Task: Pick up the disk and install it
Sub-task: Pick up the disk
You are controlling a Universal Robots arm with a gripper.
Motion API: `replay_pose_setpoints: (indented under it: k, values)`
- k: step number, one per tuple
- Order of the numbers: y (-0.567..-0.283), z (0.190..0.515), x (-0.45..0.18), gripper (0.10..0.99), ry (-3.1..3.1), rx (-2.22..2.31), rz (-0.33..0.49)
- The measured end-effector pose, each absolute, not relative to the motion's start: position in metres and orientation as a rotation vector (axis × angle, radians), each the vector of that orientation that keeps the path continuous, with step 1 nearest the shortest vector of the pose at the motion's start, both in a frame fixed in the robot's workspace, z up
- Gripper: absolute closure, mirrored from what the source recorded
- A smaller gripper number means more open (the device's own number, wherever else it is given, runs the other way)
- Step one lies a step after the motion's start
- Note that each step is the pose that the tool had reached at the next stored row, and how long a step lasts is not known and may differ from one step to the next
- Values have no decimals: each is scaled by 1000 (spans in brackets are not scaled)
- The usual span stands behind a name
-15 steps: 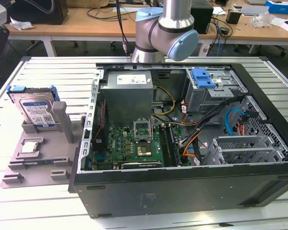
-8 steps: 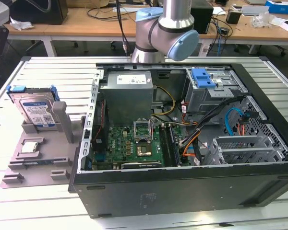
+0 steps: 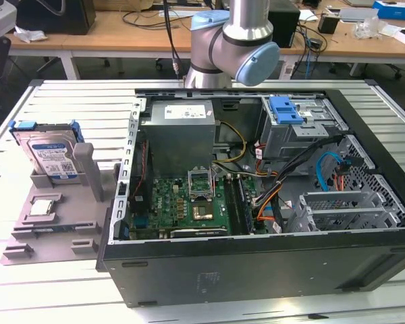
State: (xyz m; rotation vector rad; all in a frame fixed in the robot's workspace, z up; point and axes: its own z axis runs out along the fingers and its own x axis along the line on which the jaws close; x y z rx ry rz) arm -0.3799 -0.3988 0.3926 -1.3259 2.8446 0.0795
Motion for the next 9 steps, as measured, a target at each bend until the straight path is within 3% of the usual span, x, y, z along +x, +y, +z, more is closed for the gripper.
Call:
replay_pose_setpoints:
  k: [9]
  values:
    - [-399, 393, -380, 980, 2773, -1476, 80]
